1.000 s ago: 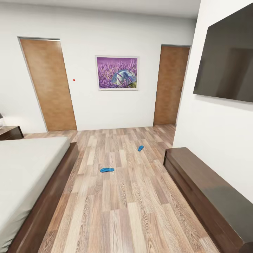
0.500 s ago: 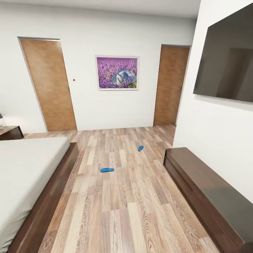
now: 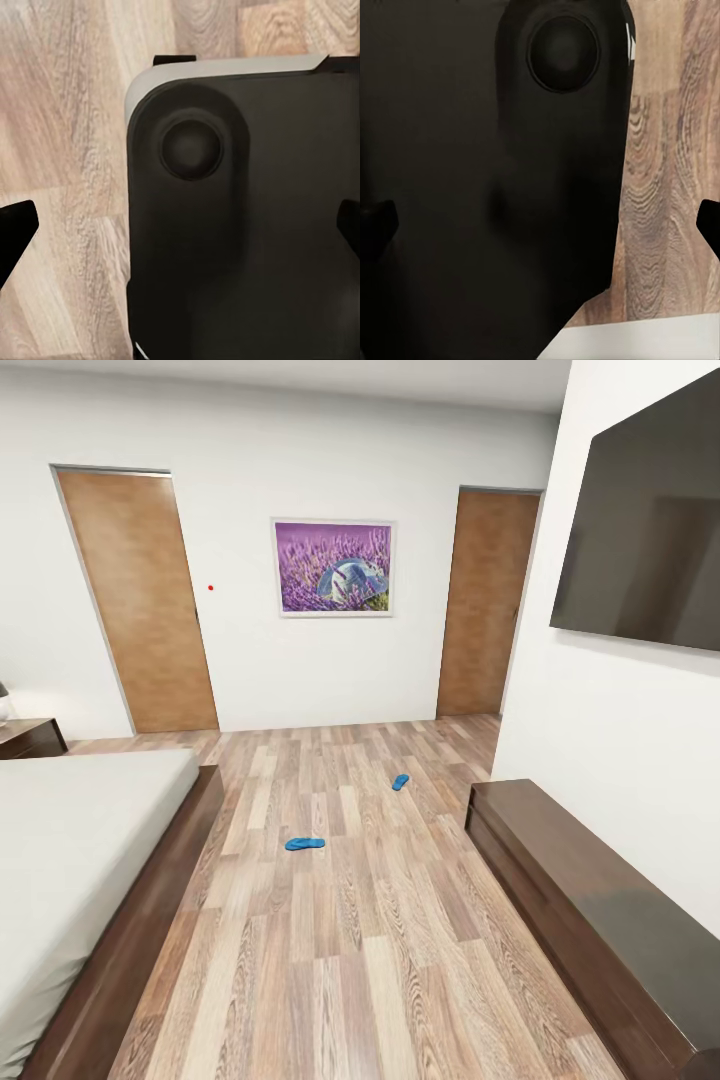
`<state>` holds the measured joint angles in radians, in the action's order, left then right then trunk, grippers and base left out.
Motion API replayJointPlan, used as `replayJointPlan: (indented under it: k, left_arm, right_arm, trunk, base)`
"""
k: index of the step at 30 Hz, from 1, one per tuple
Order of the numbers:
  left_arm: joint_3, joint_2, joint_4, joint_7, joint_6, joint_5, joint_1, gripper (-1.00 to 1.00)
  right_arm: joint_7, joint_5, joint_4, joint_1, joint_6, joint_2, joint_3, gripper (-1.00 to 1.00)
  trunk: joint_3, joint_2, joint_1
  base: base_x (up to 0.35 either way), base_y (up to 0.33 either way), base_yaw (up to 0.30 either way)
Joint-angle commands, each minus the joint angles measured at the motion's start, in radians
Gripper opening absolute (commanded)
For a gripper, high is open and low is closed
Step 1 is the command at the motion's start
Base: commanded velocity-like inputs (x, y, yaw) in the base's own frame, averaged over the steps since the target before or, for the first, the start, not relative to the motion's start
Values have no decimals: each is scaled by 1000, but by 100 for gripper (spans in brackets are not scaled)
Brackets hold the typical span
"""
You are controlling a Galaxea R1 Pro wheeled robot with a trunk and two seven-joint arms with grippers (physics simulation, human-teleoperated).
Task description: In the bedroom, move the book from the bed onto either nightstand, and place the two sandals side by side next to the bed.
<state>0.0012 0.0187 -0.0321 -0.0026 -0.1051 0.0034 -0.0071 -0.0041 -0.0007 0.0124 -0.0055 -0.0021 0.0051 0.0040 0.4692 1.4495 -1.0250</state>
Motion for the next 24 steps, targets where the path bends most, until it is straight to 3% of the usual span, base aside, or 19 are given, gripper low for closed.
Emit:
replayJointPlan:
  k: [1,13,24]
  left_arm:
    - [-1,0,0,0,-8,0,-1,100]
    - [-3,0,-2,-2,-84,-3,-1,100]
    - [-3,-3,-3,-1,-92,-5,-1,100]
  right_arm:
    - [0,0,0,-1,0,0,0,100]
    - [0,2,-20,0,-20,3,4,100]
    - [0,3,-23,-1,-28,6,4,100]
  trunk:
    - [1,0,0]
    - [1,0,0]
    - [1,0,0]
  base:
    - [0,0,0]
    - [0,0,0]
    - [0,0,0]
